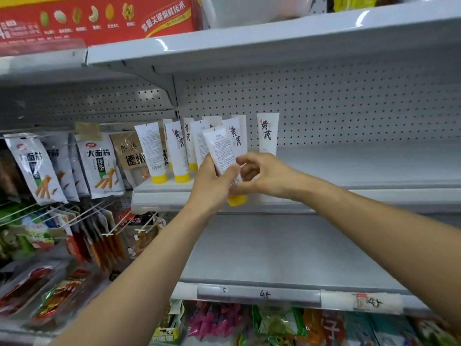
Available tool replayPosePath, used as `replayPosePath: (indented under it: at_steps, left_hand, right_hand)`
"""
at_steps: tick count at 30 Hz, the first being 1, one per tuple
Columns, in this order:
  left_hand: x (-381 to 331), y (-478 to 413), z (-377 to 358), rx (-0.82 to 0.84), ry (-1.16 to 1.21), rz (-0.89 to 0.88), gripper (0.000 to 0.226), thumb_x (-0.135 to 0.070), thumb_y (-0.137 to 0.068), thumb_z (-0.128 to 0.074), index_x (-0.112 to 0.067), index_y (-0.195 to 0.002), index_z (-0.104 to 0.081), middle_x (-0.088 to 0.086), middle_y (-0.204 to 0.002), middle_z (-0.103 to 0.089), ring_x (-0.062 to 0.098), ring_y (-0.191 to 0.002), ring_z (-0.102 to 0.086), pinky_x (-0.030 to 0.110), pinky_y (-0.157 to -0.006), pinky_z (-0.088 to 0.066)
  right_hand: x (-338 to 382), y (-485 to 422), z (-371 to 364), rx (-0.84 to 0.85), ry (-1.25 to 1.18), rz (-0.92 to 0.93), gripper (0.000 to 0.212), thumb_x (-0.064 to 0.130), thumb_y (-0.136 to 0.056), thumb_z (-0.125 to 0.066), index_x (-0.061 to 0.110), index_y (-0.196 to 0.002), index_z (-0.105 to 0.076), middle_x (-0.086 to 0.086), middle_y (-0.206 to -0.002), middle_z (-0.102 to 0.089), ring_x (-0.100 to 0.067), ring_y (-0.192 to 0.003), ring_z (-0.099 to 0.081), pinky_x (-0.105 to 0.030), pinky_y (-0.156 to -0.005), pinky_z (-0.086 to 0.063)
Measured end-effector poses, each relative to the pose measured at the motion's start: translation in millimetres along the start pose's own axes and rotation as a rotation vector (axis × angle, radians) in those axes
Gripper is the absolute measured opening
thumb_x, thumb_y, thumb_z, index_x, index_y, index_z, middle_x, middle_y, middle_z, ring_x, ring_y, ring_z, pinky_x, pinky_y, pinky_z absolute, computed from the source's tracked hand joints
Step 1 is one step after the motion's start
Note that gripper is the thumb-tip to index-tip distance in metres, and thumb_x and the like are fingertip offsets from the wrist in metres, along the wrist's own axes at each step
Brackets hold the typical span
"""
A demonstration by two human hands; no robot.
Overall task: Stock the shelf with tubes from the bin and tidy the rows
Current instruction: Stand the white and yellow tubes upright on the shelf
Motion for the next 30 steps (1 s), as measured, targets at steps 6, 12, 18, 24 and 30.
replayPosePath:
  at_steps: [6,12,18,24,30]
  left_hand:
    - [-2.5,4.6,-8.6,0.012,0.001,-0.003,0.034,-0.016,-0.093,-0.060,-0.019,-0.126,-0.052,-0.005,-0.111,-0.066,0.010,-0.101,-0.065,0.034,-0.086,-0.058]
    - [-5.7,6.5,1.3,0.116,-0.301,-0.109,0.029,-0.029,-0.095,-0.058,-0.016,-0.121,-0.057,-0.004,-0.109,-0.065,0.009,-0.101,-0.061,0.023,-0.086,-0.049]
    - [-1.8,7.1,12.7,0.136,-0.690,-0.229,0.032,-0.035,-0.092,-0.059,-0.021,-0.120,-0.058,-0.005,-0.112,-0.063,0.011,-0.102,-0.058,0.037,-0.091,-0.050]
    - [11.5,9.4,14.0,0.169,-0.753,-0.212,0.031,-0.035,-0.092,-0.059,-0.022,-0.120,-0.058,-0.006,-0.112,-0.062,0.011,-0.105,-0.057,0.038,-0.093,-0.049]
    - [21.5,8.3,19.2,0.155,-0.767,-0.189,0.030,-0.035,-0.092,-0.058,-0.024,-0.120,-0.058,-0.009,-0.113,-0.062,0.010,-0.106,-0.056,0.035,-0.093,-0.048]
  right_hand:
    - [10.6,8.8,-3.1,-0.078,-0.076,0.061,0.037,0.020,-0.071,-0.078,0.019,-0.104,-0.063,-0.001,-0.091,-0.072,-0.003,-0.068,-0.061,-0.026,-0.069,-0.055]
    - [0.8,7.4,22.5,-0.213,-0.140,-0.001,0.034,0.010,-0.075,-0.079,0.017,-0.101,-0.059,0.000,-0.099,-0.071,-0.012,-0.088,-0.070,-0.031,-0.083,-0.057]
    - [-22.1,-4.8,46.5,-0.395,-0.088,-0.091,0.046,0.014,-0.073,-0.080,0.014,-0.111,-0.053,0.001,-0.102,-0.067,-0.014,-0.091,-0.066,-0.031,-0.082,-0.055]
    - [-38.0,-14.2,46.9,-0.439,-0.104,-0.132,0.050,0.012,-0.073,-0.080,0.013,-0.114,-0.052,0.000,-0.102,-0.064,-0.017,-0.093,-0.064,-0.029,-0.079,-0.053]
    - [-45.8,-20.8,42.6,-0.436,-0.061,-0.172,0.052,0.013,-0.076,-0.077,0.011,-0.120,-0.050,-0.002,-0.107,-0.062,-0.019,-0.094,-0.061,-0.028,-0.079,-0.049]
Point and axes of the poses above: each hand's wrist, its own y-axis away from the middle knuckle, its own z-axis out of the back of the hand, x = y × z, the point moved 8 cm from there along -y, towards the middle knuckle
